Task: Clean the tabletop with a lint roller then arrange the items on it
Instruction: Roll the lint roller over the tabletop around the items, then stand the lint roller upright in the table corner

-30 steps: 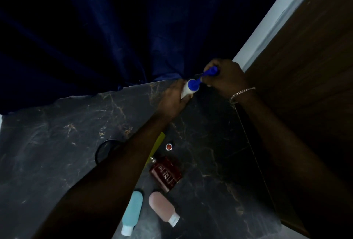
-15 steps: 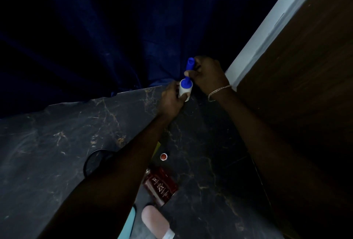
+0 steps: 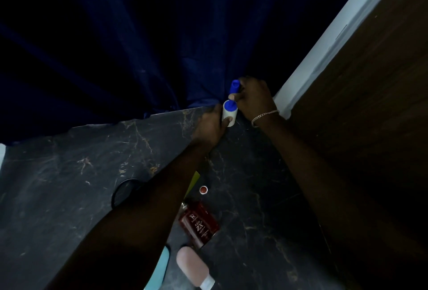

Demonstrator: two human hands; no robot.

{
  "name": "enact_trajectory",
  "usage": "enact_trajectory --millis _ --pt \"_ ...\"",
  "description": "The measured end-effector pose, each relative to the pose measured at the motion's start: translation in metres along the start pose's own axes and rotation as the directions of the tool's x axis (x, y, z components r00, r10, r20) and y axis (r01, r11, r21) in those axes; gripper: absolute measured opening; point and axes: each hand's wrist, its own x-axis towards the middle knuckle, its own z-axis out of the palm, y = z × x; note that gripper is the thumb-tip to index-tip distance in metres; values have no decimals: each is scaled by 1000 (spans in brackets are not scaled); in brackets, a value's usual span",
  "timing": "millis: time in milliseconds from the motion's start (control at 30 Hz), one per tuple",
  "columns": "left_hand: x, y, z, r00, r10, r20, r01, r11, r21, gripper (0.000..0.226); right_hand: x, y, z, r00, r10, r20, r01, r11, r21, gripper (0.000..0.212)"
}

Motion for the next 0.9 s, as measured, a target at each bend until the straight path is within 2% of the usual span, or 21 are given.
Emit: enact_trajectory --millis 133,267,467,633,900 --pt "-9 6 -14 997 -37 71 27 991 131 70 -2 -4 -2 999 40 14 -40 999 16 14" --pt "-26 12 -28 997 47 53 -60 962 268 73 -2 -9 -5 995 90 42 -91 996 24 17" --pt "-44 13 -57 993 97 60 -113 910 399 81 -9 -8 -6 979 182 91 -188 980 63 19" --pt "-61 12 -81 992 121 47 -129 891 436 82 -25 -8 -10 966 228 126 -242 964 110 49" --pt "-102 16 -113 988 148 36 -145 844 516 83 -63 -19 -21 978 185 99 -179 982 -64 72"
